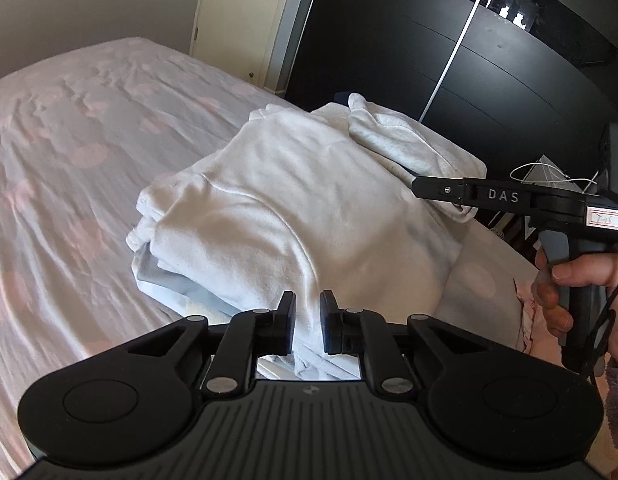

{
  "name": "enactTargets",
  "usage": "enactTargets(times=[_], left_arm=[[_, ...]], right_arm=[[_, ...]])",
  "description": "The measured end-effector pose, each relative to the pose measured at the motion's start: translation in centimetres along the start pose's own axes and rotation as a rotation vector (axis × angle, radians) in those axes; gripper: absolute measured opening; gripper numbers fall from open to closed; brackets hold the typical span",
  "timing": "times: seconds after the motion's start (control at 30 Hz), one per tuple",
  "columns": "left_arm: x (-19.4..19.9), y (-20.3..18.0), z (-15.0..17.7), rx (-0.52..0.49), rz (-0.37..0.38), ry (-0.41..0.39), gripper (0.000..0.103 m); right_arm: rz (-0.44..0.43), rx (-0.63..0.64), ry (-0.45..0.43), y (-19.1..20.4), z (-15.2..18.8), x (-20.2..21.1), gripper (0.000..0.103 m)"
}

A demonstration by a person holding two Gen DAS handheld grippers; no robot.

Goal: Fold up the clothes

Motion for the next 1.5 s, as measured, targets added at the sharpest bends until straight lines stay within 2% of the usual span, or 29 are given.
enactTargets(times=[0.03, 0.1, 0.13, 0.17, 0.2, 0.43, 0.5, 0.67, 0.9, 1.13, 1.23, 1.33, 1.5], left_arm=[[0.7, -0.2, 0.0, -0.01, -0.014, -0.012, 0.021], [2.1, -0.4, -0.2, -0.015, -0.038, -0.042, 0.027], [2.8, -0.5, -0.3, -0.017, -0.049, -0.057, 0.033], [3.5, -0.7, -0.4, -0.018, -0.06, -0.072, 0.041], [4.2, -0.8, -0.5, -0.019, -0.069, -0.092, 0.044], [8.4, -1.9, -0.5, -0.023, -0.143, -0.191, 0.059], [9.3, -2.0, -0.3, -0.019, -0.154, -0.214, 0.06], [11.4, -2.4, 0.7, -0.023, -0.202, -0.276, 0.071], [12.8, -2.4, 2.6, -0.014, -0.202, -0.271, 0.075], [12.2, -1.3, 4.7, 0.017, -0.221, -0.261, 0.076], [11.7, -1.0, 5.4, 0.028, -0.229, -0.268, 0.076], [10.9, -0.8, 5.9, 0.04, -0.233, -0.241, 0.076], [10.1, -1.1, 6.4, 0.027, -0.235, -0.228, 0.076]], right_arm=[[0.005, 0.007, -0.014, 0.5, 0.0, 0.8, 0.044], [0.03, 0.016, -0.045, 1.5, 0.0, 2.6, 0.056], [0.04, 0.018, -0.062, 1.9, 0.0, 3.4, 0.06], [0.045, 0.018, -0.083, 2.3, 0.1, 4.3, 0.067], [0.056, 0.016, -0.1, 2.8, 0.1, 5.1, 0.075], [0.139, 0.012, -0.233, 6.2, 1.4, 10.2, 0.089], [0.184, 0.002, -0.292, 7.3, 2.3, 11.8, 0.101], [0.238, 0.001, -0.334, 9.3, 3.8, 14.9, 0.102], [0.26, -0.012, -0.31, 11.5, 6.1, 16.7, 0.102], [0.275, 0.036, -0.26, 13.9, 9.3, 15.7, 0.102], [0.278, 0.034, -0.215, 13.8, 10.7, 14.7, 0.102], [0.279, 0.017, -0.179, 13.7, 11.7, 13.9, 0.102], [0.276, 0.025, -0.161, 13.9, 12.4, 13.3, 0.102]])
Point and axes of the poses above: each gripper's, at about its wrist camera, not at the fingertips, and x roughly against the way its jaws point, y to its left, z to its underside, the point moved 1 cm from there along -x, roughly the way its jaws point, and after that the axes turned 1 degree about -x, right-handed, at the moved point
